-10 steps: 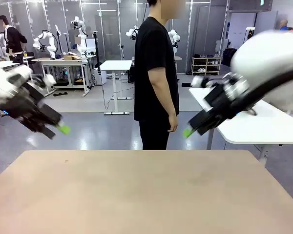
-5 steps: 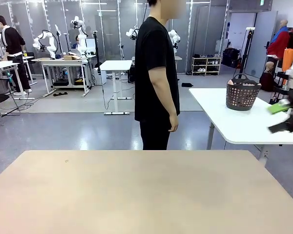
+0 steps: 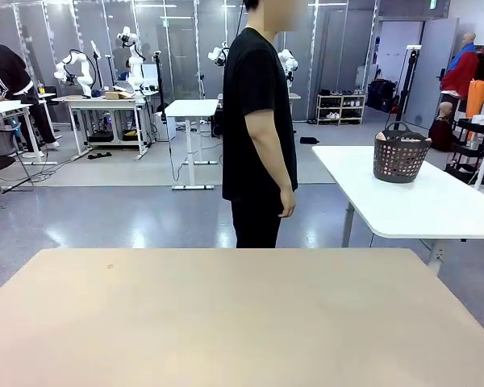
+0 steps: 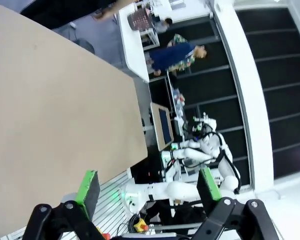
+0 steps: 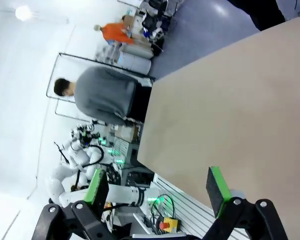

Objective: Fold the towel.
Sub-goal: Grab the top end of the 100 cm Hotel Towel extended by the human.

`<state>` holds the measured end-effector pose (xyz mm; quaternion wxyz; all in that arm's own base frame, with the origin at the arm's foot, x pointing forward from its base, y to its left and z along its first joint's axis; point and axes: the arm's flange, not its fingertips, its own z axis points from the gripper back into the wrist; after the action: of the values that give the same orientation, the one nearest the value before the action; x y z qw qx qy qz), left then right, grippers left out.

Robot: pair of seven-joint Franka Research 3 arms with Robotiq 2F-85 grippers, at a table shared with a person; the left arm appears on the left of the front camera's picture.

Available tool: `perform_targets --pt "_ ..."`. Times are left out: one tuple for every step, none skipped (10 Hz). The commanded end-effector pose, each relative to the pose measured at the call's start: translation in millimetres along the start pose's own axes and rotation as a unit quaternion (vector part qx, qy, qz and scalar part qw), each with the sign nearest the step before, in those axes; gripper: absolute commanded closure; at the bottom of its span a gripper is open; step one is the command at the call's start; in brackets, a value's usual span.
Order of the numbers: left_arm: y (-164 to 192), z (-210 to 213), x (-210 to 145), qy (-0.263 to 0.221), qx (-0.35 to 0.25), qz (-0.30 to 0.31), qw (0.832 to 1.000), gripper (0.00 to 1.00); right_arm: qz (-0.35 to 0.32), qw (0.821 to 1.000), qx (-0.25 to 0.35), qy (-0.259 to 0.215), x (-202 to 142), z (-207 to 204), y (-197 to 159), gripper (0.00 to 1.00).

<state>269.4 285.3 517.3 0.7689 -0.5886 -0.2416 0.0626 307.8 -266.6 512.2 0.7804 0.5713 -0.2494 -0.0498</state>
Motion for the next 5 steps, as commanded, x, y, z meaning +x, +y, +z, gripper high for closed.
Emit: perform_targets --pt "-1 9 8 -0.015 -0.012 0.005 1.000 0.00 0.015 1.000 0.020 0.001 0 -17 -4 0.00" --pt "0 0 0 0.000 0.000 0.000 1.000 0.00 0.000 1.000 0.000 0.000 0 0 0 0.00" --pt "0 0 0 0.000 0.000 0.000 1.000 0.00 0.000 1.000 0.000 0.000 0 0 0 0.00" --pt "0 0 0 0.000 0.000 0.000 1.000 0.00 0.000 1.000 0.000 0.000 0 0 0 0.00" --pt "0 0 0 0.000 0.000 0.000 1.000 0.00 0.000 1.000 0.000 0.000 0 0 0 0.00"
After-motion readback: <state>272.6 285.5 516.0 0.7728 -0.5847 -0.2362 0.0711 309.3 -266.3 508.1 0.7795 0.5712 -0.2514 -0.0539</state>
